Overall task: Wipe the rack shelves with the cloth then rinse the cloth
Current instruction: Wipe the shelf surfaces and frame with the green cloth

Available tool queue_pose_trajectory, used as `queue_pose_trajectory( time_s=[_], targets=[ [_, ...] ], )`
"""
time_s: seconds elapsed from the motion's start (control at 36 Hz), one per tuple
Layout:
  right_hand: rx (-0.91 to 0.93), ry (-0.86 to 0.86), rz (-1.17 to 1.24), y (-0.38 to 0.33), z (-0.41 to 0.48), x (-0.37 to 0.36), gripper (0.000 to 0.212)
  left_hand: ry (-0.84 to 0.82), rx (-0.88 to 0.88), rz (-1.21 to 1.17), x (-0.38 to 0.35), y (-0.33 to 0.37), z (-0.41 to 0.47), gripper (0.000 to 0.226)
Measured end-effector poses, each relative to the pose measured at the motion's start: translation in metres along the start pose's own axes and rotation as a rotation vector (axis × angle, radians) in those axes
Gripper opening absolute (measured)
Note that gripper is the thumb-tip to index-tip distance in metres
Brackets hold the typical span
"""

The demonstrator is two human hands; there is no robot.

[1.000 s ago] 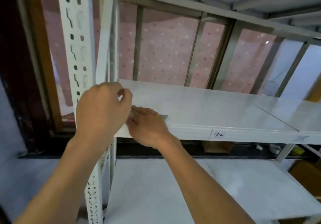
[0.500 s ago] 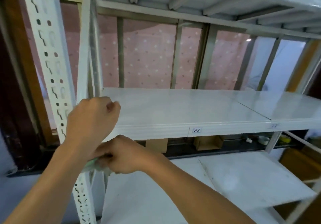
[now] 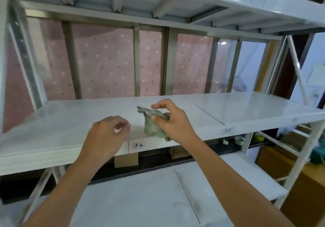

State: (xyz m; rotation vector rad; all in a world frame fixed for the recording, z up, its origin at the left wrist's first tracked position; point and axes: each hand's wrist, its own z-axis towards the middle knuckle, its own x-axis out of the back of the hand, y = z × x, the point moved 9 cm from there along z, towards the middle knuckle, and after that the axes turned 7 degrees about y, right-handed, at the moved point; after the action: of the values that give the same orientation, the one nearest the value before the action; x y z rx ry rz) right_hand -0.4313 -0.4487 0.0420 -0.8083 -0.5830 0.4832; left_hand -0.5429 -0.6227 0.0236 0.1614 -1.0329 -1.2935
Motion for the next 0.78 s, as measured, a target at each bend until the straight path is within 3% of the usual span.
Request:
queue_pose_trajectory(
  time_s=[0.22,0.36,0.42,0.56,0.64,0.78],
  targets=[
    [-0.033,0.125,-0.302,0.094,0.051,0.153,0.013,0.055,-0.099,0.145,-0.117,0.07,0.021,0.017],
    [-0.107,0.121,-0.309,0.146,0.061,0.199,0.008,0.037,-0.171,0.172,-0.179,0.111,0.021,0.012],
    [-0.053,0.145,-0.394,0.153,0.065,0.208,0.008,0.008,-0.213,0.188,-0.202,0.124,0.023,0.006],
    [0.186,0.205,-0.643,0.151,0.067,0.221,0.014,-0.013,-0.372,0.182,-0.254,0.163,0.025,0.027],
    [0.268,0.2,-0.823,0.155,0.062,0.23,0.01,-0.047,-0.46,0.15,-0.283,0.19,0.021,0.024],
    [0.387,0.201,-1.124,0.148,0.058,0.246,0.04,-0.055,-0.484,0.102,-0.317,0.225,0.013,0.016]
  ],
)
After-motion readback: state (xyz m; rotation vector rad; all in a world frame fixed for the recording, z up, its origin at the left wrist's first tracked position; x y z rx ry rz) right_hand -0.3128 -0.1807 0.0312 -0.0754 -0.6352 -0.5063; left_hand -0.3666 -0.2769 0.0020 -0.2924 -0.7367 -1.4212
